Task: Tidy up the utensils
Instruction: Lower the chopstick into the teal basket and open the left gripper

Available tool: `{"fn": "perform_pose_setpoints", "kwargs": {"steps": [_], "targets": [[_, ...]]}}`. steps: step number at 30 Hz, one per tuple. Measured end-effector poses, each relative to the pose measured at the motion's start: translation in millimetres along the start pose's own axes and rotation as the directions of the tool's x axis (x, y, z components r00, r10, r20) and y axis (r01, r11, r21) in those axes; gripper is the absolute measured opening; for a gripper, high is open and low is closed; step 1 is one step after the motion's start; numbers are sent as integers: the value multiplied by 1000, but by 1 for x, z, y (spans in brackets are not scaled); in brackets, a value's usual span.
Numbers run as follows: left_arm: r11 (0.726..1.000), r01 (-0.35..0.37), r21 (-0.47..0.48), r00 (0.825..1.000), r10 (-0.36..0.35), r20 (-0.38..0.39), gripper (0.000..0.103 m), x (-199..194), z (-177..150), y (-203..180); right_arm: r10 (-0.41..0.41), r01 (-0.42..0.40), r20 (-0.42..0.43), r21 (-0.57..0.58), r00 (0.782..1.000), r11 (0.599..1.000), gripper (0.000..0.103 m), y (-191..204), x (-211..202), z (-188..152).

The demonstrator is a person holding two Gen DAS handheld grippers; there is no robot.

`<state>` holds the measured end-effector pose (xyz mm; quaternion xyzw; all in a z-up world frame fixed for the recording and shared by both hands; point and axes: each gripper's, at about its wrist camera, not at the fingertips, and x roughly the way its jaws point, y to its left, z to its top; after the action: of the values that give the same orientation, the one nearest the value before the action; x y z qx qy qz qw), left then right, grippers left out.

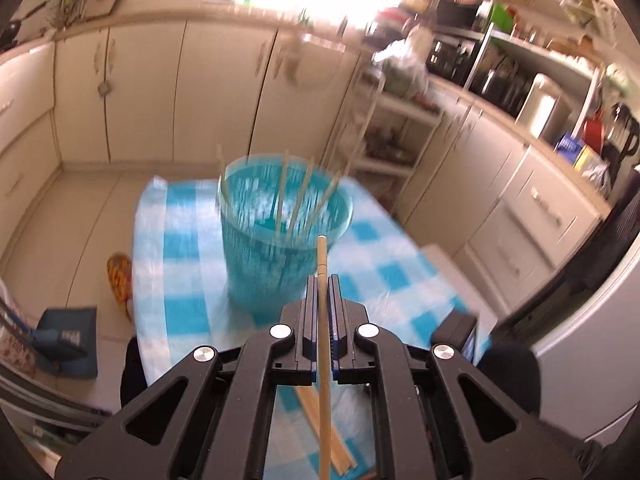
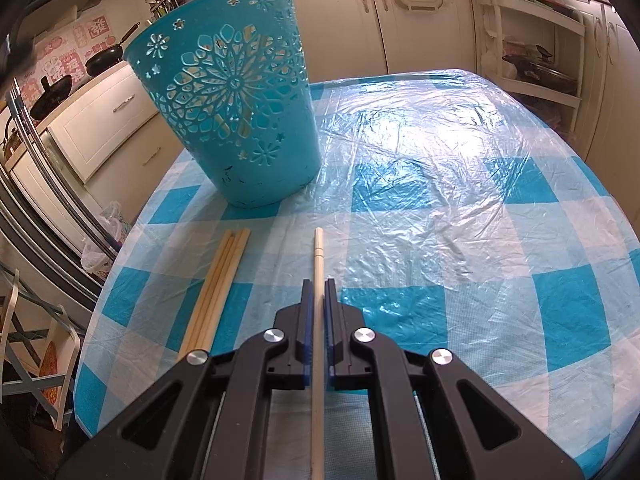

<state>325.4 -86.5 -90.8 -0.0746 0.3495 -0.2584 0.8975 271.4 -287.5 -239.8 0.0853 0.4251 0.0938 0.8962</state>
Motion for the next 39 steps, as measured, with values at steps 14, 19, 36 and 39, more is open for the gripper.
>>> {"fn": "perform_pose_setpoints", "kwargs": {"steps": [14, 19, 36, 39], "targets": [[988, -92, -123, 894, 136, 427, 5, 36, 124, 4, 16, -16, -1, 19, 1000, 1000, 6, -3, 0, 1], [976, -133, -175, 880, 197, 431, 5, 69, 127, 20, 22, -22, -2, 25, 1000, 999, 6, -4, 1, 1], [958, -271, -99, 898, 288, 331, 53, 71, 64, 26, 27, -27, -6, 26, 1000, 999, 6, -5, 1, 2], [947, -297, -124, 880, 321, 349, 61, 45, 44, 36, 25, -25, -6, 22, 1000, 999, 6, -4, 1, 1]]}}
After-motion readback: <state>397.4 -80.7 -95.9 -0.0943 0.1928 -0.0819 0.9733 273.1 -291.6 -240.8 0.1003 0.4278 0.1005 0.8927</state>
